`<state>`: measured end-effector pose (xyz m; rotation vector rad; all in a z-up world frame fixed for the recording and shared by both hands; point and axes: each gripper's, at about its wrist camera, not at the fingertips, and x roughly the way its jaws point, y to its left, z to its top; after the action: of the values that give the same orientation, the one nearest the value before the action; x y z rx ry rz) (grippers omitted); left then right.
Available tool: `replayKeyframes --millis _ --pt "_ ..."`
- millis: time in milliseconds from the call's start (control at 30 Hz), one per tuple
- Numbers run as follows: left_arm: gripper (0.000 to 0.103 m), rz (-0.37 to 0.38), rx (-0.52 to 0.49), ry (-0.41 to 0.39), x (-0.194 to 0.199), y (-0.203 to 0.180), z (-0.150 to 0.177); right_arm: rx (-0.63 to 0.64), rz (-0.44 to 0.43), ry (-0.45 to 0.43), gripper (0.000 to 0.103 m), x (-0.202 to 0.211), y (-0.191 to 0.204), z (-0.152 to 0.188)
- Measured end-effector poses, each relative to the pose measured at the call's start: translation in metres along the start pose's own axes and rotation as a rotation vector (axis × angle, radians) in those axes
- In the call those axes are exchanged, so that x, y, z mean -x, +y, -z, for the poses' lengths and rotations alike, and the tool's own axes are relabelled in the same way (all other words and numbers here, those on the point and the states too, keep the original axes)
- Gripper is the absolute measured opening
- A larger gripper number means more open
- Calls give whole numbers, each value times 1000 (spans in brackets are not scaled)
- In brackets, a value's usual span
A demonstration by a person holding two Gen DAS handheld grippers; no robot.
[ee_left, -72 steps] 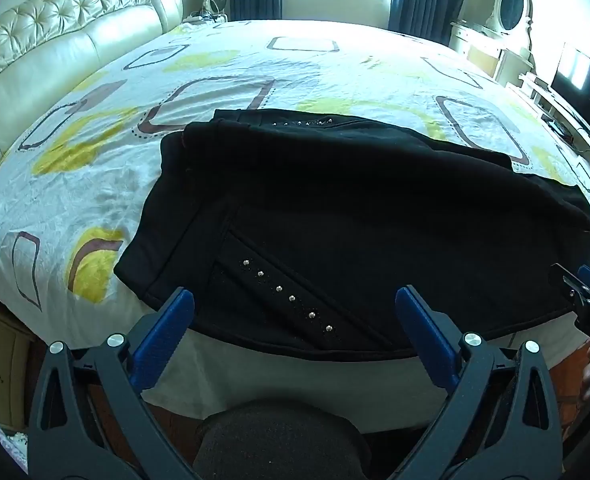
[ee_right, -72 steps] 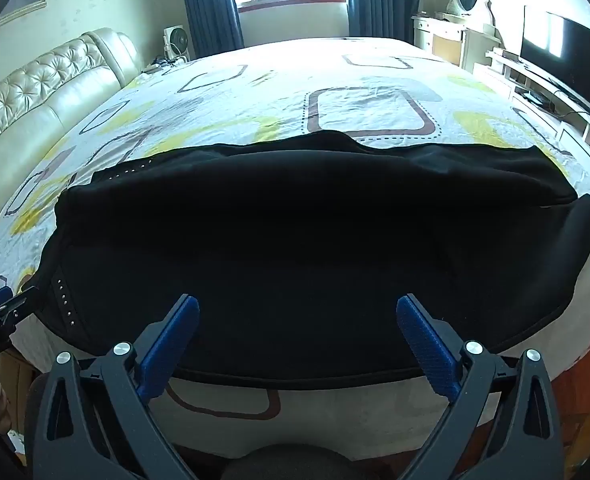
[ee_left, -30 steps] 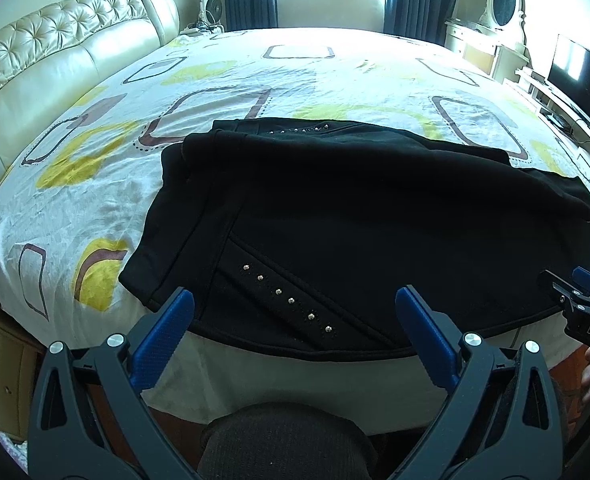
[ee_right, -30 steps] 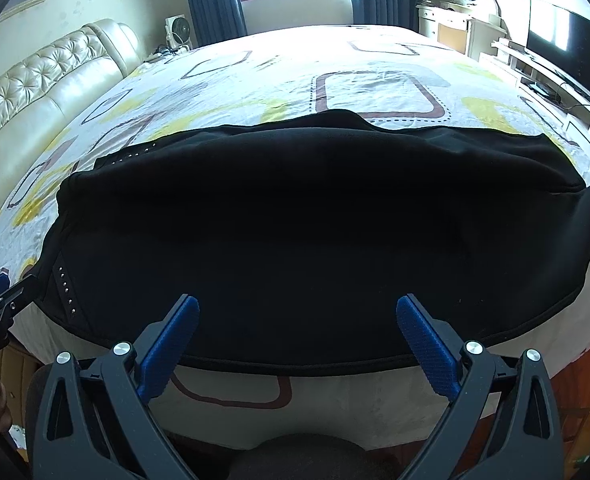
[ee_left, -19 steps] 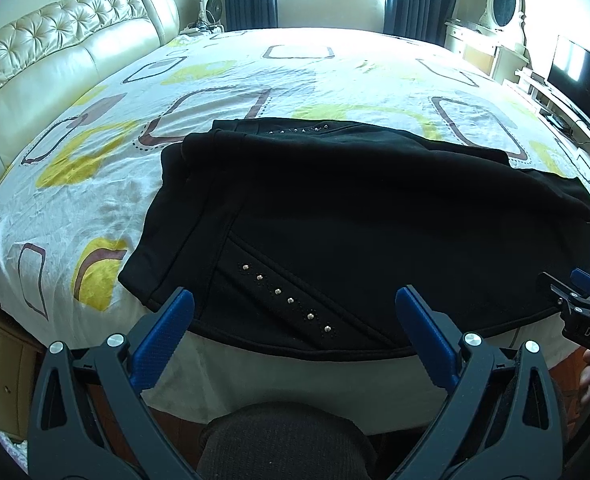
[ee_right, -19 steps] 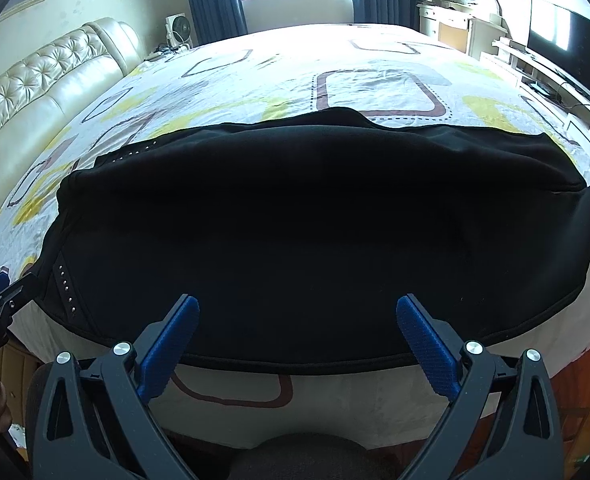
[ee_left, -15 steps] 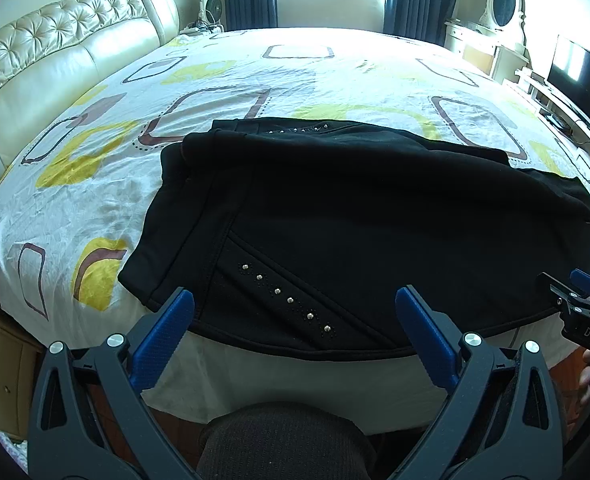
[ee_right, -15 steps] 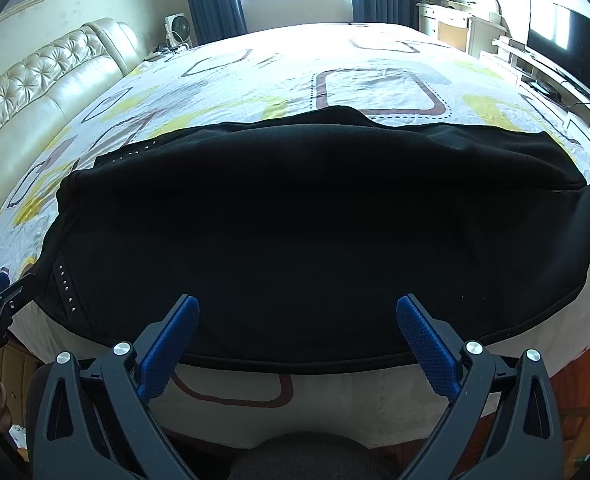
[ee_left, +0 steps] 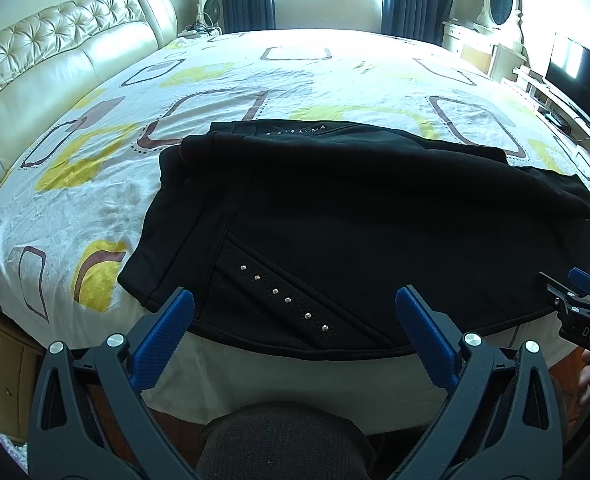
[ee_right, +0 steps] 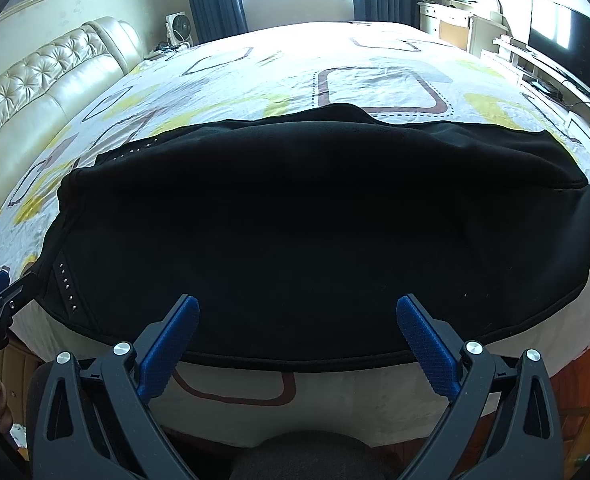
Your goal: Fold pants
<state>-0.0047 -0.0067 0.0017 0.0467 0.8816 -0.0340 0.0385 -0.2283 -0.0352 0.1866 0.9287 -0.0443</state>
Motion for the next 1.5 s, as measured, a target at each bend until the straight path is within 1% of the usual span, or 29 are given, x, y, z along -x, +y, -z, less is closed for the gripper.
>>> replayKeyframes --millis 1500 --pt "101 7 0 8 0 -2 1 13 -14 26 99 -5 6 1"
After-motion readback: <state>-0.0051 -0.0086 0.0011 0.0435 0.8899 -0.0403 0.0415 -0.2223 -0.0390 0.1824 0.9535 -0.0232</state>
